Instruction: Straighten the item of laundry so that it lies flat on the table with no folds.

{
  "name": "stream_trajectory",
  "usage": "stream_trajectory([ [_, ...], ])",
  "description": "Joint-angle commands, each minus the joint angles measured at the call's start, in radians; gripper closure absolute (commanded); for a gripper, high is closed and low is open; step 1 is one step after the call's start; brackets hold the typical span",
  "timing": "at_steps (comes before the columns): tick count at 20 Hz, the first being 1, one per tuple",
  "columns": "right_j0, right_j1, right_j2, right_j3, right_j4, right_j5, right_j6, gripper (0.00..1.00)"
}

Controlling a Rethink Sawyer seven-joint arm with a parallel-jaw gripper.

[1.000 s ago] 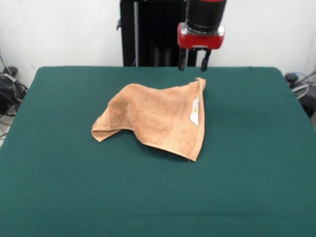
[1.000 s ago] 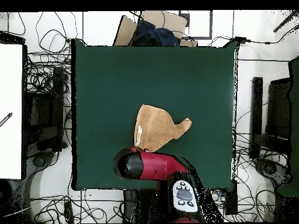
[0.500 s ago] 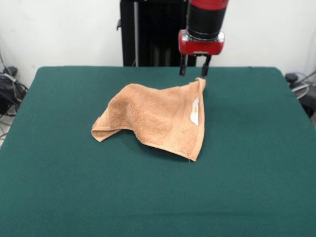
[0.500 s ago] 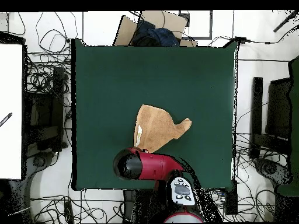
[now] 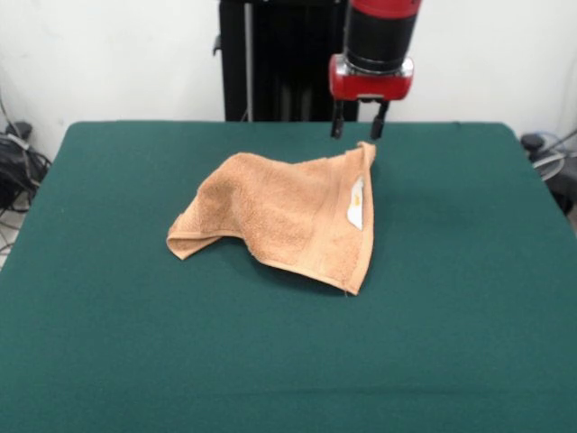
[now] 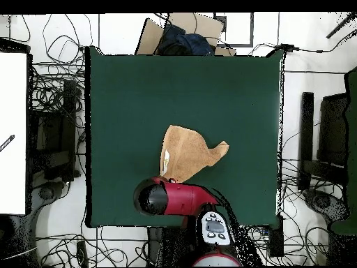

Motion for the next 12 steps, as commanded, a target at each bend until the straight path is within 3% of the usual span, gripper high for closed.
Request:
stream_trajectory([
  [1,0.008,0.047,0.000,-0.027,-0.039,-0.081,0.144,0.00],
  [12,0.014,0.120,-0.005,-0.051,-0.038,-0.118,0.149,0.00],
])
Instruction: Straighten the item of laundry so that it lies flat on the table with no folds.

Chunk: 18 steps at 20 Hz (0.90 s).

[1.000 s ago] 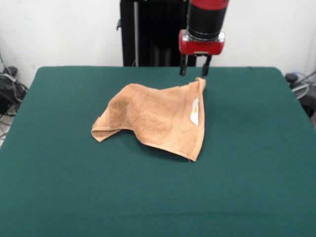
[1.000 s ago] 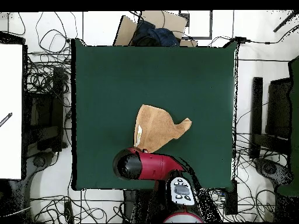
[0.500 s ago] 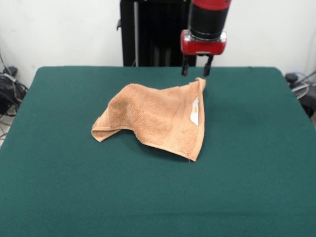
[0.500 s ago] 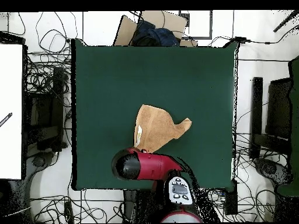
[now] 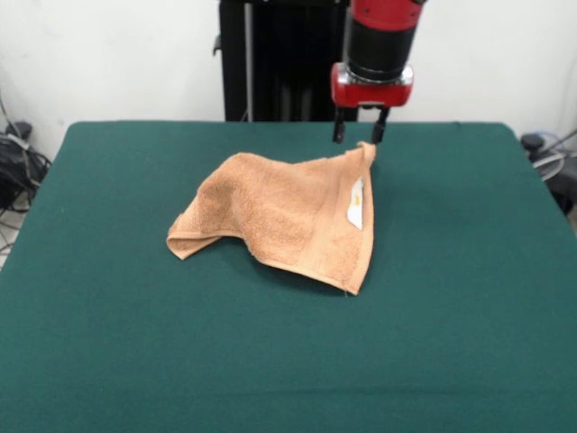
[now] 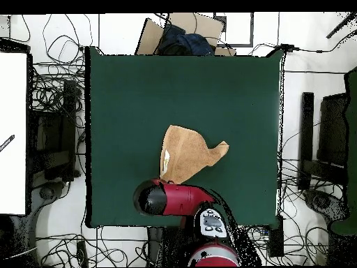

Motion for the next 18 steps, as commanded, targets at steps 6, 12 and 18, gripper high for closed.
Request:
stream_trajectory([
  [6,0.008,0.098,-0.002,-0.045,-0.030,-0.117,0.154,0.00],
  [12,0.013,0.096,-0.009,-0.037,-0.030,-0.117,0.149,0.00],
  [18,0.022,0.091,-0.018,-0.042,-0.028,-0.101,0.145,0.00],
])
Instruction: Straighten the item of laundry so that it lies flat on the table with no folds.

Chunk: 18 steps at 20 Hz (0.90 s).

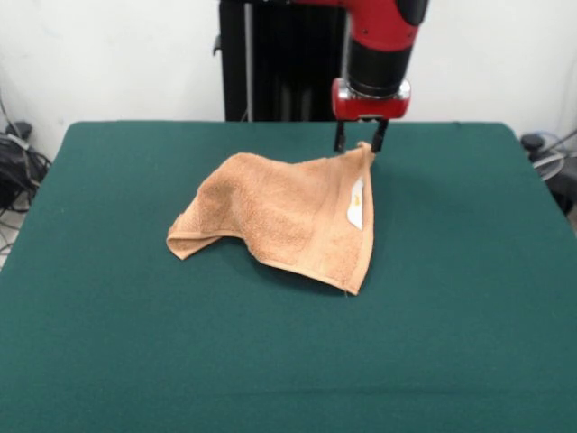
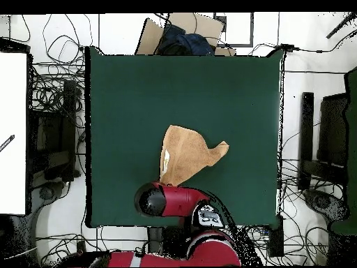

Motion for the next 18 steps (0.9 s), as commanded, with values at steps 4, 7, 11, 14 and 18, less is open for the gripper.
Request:
stream_trajectory([
  [4,0.042,0.004,-0.042,-0.057,-0.035,-0.036,0.138,0.00],
  [7,0.033,-0.001,-0.034,-0.057,-0.031,-0.021,0.131,0.00],
  [11,0.031,-0.002,-0.029,-0.054,-0.028,-0.018,0.129,0.00],
  [14,0.028,0.006,-0.026,-0.053,-0.028,-0.024,0.129,0.00],
  [18,0.027,0.020,-0.025,-0.041,-0.030,-0.050,0.138,0.00],
])
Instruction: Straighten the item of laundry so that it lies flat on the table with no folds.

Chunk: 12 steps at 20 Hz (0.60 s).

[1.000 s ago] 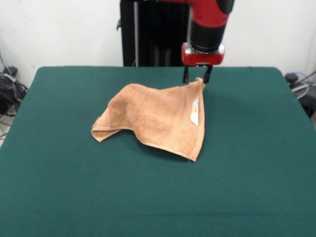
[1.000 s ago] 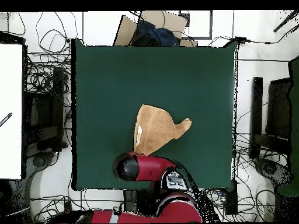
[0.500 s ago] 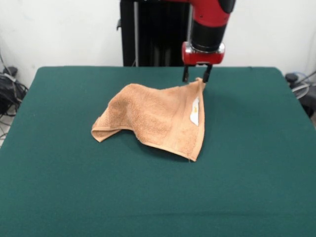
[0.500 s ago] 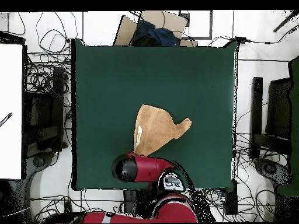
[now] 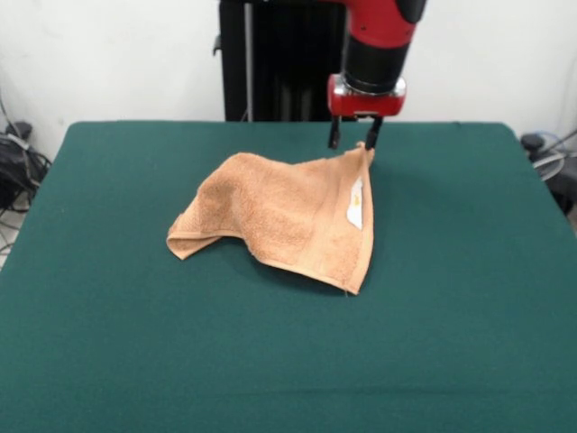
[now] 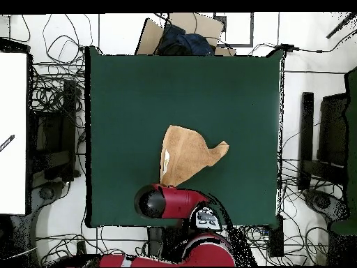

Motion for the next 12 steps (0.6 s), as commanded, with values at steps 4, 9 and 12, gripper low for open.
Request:
stream_trajectory([
  [4,0.003,0.023,0.009,-0.047,-0.029,-0.041,0.135,0.00],
  [9,0.027,0.036,-0.012,-0.060,-0.033,-0.061,0.141,0.00],
  [12,0.047,0.032,-0.028,-0.055,-0.028,-0.067,0.153,0.00],
])
